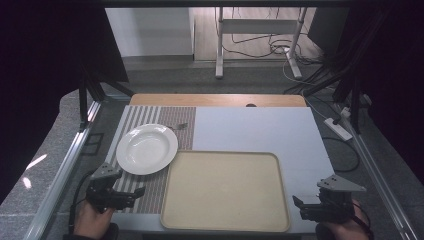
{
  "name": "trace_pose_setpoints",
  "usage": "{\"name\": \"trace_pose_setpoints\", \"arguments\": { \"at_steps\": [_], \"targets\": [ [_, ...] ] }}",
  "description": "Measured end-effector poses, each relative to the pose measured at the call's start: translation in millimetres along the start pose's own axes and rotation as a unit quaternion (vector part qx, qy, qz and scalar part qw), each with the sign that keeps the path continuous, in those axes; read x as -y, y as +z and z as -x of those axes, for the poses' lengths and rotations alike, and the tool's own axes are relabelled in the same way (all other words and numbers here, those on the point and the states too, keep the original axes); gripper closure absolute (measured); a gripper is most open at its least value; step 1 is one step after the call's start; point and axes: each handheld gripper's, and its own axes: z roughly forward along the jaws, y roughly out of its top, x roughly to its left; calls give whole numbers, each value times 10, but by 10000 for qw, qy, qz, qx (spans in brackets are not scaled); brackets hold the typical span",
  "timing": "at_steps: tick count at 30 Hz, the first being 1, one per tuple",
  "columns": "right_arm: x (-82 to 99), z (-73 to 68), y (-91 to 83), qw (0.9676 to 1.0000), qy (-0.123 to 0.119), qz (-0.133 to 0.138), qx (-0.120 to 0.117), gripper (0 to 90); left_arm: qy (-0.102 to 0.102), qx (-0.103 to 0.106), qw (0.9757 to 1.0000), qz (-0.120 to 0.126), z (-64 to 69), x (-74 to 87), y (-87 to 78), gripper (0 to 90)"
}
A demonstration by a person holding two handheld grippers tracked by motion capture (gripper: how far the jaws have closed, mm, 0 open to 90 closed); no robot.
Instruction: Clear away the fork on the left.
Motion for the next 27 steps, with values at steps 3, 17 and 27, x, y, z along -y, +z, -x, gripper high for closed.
{"name": "trace_pose_setpoints", "arguments": {
  "at_steps": [3,17,27],
  "targets": [
    [0,-1,-1,10000,-13,1,1,3,34,-6,10000,-31,-4,-11,29,0],
    [1,-2,2,10000,-24,-4,-6,2,252,-32,9995,-208,-71,-135,218,0],
    [-1,-7,7,10000,-41,-28,6,2,127,38,9996,-258,-204,-285,368,0]
  ]
}}
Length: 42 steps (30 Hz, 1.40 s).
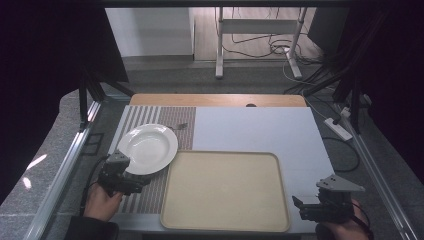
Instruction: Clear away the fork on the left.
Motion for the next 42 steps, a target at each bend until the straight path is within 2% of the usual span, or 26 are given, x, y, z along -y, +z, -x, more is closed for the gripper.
{"name": "trace_pose_setpoints", "arguments": {
  "at_steps": [10,13,17,21,27,33,42],
  "targets": [
    [-1,-2,3,10000,-12,-23,10,2,-11,42,10000,-37,-92,-158,150,0],
    [-2,-3,5,10000,-18,-30,10,2,52,11,9999,-98,-128,-240,209,0],
    [-2,-3,5,10000,-21,-32,6,2,11,32,9999,-115,-166,-301,270,0],
    [-2,-4,7,10000,-27,-41,-4,3,-21,101,9998,-155,-237,-393,359,0],
    [-4,-8,12,10000,-39,-63,4,2,2,49,9998,-204,-318,-490,447,0],
    [-4,-8,15,10000,-38,-73,9,2,-48,-88,9996,-251,-446,-621,579,0],
    [-5,-11,20,9999,-54,-94,-3,3,-135,-54,9993,-337,-623,-750,726,0]
  ]
}}
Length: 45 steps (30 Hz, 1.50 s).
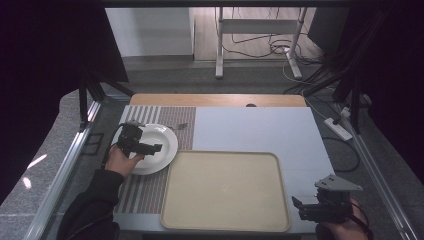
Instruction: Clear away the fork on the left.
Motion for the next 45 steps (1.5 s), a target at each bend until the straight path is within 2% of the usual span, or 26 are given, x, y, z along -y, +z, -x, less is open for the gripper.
{"name": "trace_pose_setpoints", "arguments": {
  "at_steps": [17,21,22,24,25,27,30,33,34,36,39,40,41,44,45],
  "targets": [
    [-3,-3,6,10000,-18,-45,-10,3,155,-2,9998,-135,-204,-293,290,0],
    [-3,-4,7,10000,-22,-50,-14,3,241,-79,9994,-214,-235,-338,341,21],
    [-3,-4,7,10000,-23,-49,-16,2,268,-152,9993,-216,-265,-361,352,39],
    [-3,-3,8,10000,-23,-52,-19,3,276,-189,9992,-207,-283,-374,351,95],
    [-3,-4,9,10000,-20,-50,-15,2,259,-254,9992,-169,-319,-405,332,141],
    [-3,-3,10,10000,-26,-50,-13,3,208,-258,9994,-119,-359,-434,308,236],
    [-3,-3,10,10000,-25,-61,-20,3,202,-339,9991,-143,-421,-470,299,415],
    [-5,-1,13,10000,-31,-77,-22,3,180,-387,9989,-175,-476,-494,311,639],
    [-5,-2,14,10000,-29,-75,-25,3,153,-390,9989,-190,-509,-506,322,745],
    [-6,-3,16,10000,-33,-80,-28,3,44,-367,9990,-233,-612,-539,371,858],
    [-7,-2,18,10000,-31,-87,-34,3,16,-455,9984,-329,-669,-563,427,884],
    [-7,-2,18,10000,-31,-89,-33,3,31,-607,9970,-474,-714,-584,491,885],
    [-7,-1,18,9999,-32,-89,-39,3,-8,-606,9973,-406,-739,-594,501,885],
    [-6,1,19,9999,-31,-89,-34,3,-114,-782,9953,-556,-814,-636,572,885],
    [-6,2,19,10000,-29,-89,-35,3,-114,-782,9953,-556,-814,-636,572,885]
  ]
}}
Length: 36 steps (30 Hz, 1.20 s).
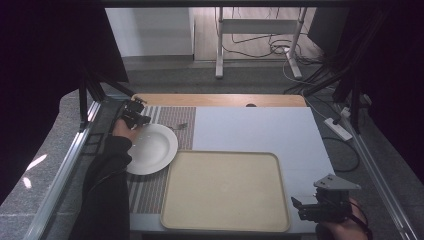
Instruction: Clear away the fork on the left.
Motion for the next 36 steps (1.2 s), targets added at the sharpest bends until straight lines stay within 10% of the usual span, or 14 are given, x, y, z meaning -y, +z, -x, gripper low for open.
{"name": "trace_pose_setpoints", "arguments": {
  "at_steps": [9,14,27,36],
  "targets": [
    [1,3,1,10000,6,3,-30,3,-133,-365,9974,-599,-116,-82,314,883],
    [2,6,1,10000,17,1,-40,3,-366,-146,9969,-688,-161,-80,296,885],
    [-3,-4,8,10000,-1,-31,-40,3,-109,116,9966,-805,-201,-68,223,880],
    [-4,-5,10,10000,-11,-35,-53,3,334,557,9972,-371,46,-340,157,432]
  ]
}}
